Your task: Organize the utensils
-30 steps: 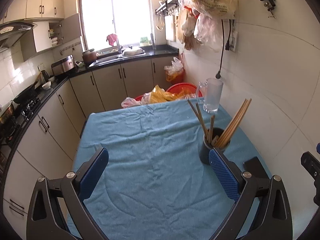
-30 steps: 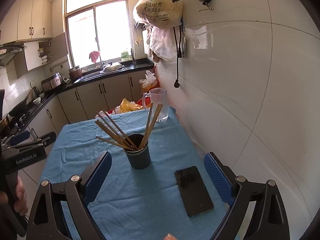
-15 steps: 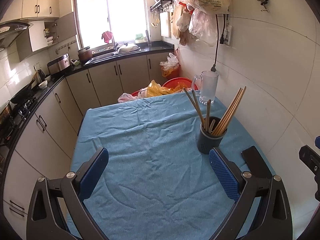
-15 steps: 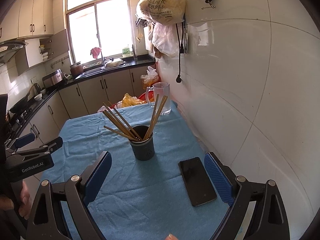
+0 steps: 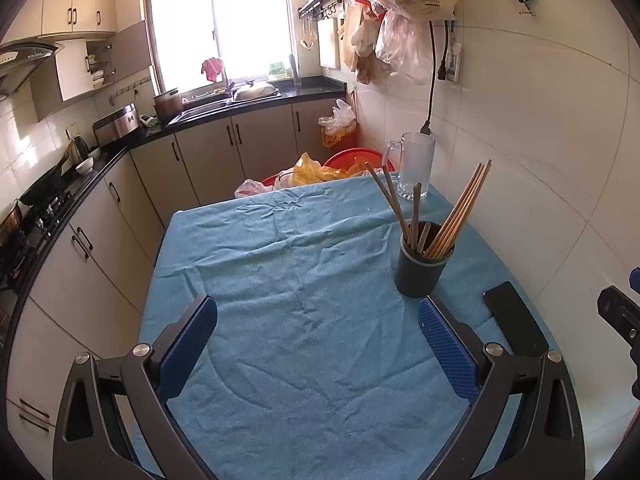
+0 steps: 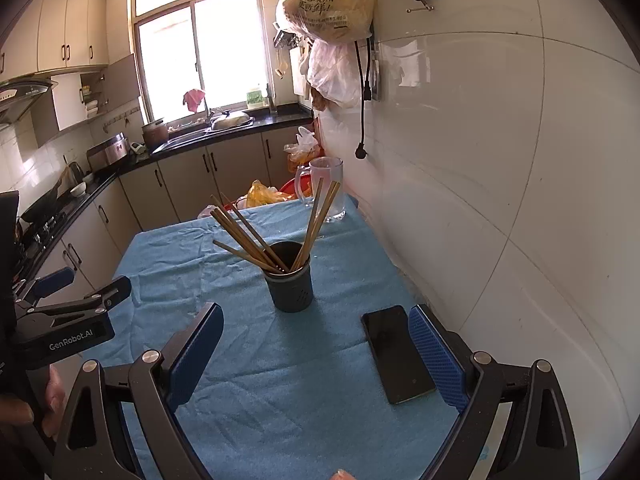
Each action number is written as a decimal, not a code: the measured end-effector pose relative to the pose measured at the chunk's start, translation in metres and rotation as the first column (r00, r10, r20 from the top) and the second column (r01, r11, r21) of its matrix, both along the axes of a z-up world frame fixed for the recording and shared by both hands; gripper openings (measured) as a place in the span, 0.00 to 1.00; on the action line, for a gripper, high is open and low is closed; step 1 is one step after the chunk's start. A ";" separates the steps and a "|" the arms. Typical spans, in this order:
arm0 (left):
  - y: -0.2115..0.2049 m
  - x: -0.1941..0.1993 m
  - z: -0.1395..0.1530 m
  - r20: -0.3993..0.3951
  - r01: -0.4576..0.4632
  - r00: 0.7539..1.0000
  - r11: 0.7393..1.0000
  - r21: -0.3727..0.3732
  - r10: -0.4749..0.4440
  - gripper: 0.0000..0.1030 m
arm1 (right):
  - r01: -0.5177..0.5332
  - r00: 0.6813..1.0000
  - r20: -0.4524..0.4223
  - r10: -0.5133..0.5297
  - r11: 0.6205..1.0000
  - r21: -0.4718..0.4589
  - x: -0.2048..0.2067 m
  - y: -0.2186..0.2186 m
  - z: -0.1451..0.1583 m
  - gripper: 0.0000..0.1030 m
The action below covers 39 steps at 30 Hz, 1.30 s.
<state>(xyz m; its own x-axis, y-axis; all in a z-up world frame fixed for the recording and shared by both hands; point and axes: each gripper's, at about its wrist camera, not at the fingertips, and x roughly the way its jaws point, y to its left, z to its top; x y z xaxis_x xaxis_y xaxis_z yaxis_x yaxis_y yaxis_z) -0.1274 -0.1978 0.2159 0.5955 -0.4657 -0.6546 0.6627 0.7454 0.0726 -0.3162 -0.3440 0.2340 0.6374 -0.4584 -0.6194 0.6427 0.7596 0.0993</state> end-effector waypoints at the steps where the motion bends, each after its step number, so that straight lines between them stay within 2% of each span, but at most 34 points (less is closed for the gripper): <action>1: -0.001 0.000 0.001 0.000 0.001 1.000 1.000 -0.001 -0.001 0.97 | -0.001 1.000 -0.001 0.001 1.000 0.002 0.001 -0.002 -0.001 0.93; 39: 0.005 0.004 -0.012 0.005 0.018 1.000 1.000 0.019 -0.018 0.97 | 0.005 1.000 -0.007 -0.005 1.000 0.029 0.009 0.002 -0.007 0.93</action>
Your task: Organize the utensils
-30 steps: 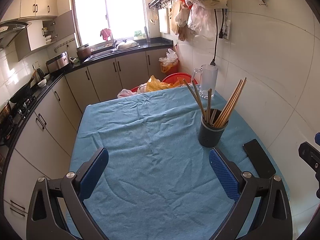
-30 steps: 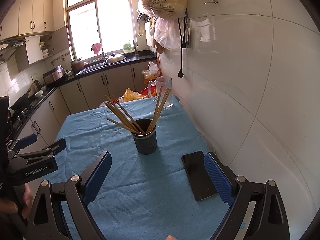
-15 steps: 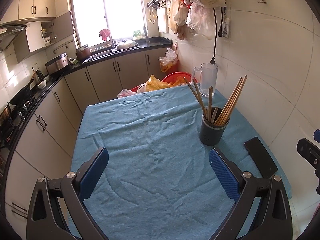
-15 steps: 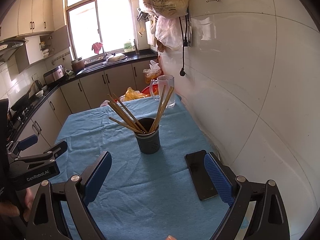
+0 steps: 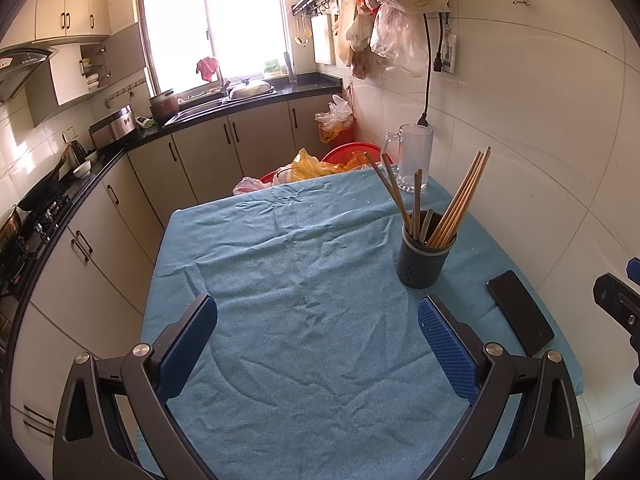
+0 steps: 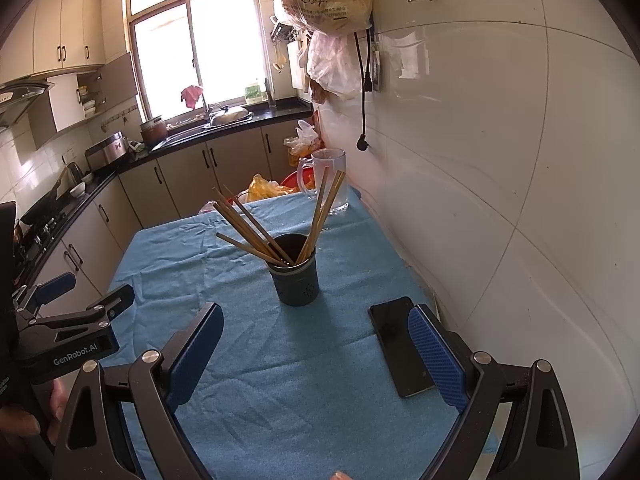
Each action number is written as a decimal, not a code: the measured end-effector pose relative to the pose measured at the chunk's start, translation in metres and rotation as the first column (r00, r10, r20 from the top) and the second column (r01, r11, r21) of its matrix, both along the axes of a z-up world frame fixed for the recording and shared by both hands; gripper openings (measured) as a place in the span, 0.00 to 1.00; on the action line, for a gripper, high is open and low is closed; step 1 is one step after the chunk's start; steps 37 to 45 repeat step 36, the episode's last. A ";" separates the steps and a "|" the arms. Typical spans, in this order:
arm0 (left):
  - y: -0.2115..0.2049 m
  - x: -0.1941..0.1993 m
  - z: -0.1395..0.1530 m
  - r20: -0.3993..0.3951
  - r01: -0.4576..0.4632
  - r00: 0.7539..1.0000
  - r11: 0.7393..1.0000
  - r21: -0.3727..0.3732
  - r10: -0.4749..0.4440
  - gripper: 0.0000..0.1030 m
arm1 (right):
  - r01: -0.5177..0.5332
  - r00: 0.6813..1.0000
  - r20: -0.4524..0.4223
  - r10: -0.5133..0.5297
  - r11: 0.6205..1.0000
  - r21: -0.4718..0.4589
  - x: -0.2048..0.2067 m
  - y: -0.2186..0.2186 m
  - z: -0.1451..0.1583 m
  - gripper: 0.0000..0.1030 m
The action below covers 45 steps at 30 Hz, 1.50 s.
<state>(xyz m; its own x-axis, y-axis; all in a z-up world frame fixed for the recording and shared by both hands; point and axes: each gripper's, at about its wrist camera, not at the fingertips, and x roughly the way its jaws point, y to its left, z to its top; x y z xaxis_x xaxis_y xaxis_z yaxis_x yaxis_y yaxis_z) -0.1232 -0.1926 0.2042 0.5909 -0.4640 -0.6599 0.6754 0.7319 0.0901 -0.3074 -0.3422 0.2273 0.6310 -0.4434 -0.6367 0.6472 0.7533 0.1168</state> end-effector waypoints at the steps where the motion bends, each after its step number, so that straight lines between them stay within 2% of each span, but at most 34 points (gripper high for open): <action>1: -0.001 0.000 0.001 0.000 0.000 1.000 1.000 -0.001 0.000 0.97 | 0.000 1.000 0.000 0.000 1.000 0.001 0.000 0.000 0.000 0.93; 28: 0.000 0.001 -0.001 -0.001 0.003 1.000 1.000 -0.003 -0.003 0.97 | -0.003 1.000 -0.012 0.003 1.000 -0.003 0.010 0.008 0.003 0.93; 33: 0.006 0.007 -0.005 -0.034 0.023 0.999 0.999 -0.026 -0.023 0.97 | -0.010 1.000 -0.024 0.011 1.000 0.008 0.020 0.008 0.000 0.93; 36: 0.017 0.023 -0.018 -0.080 -0.014 0.997 1.000 -0.023 0.012 0.97 | -0.007 0.999 -0.044 0.010 0.998 0.056 0.030 -0.001 -0.016 0.93; 45: 0.017 0.023 -0.018 -0.080 -0.014 0.997 1.000 -0.023 0.012 0.97 | -0.007 0.999 -0.044 0.010 0.998 0.056 0.030 -0.001 -0.016 0.93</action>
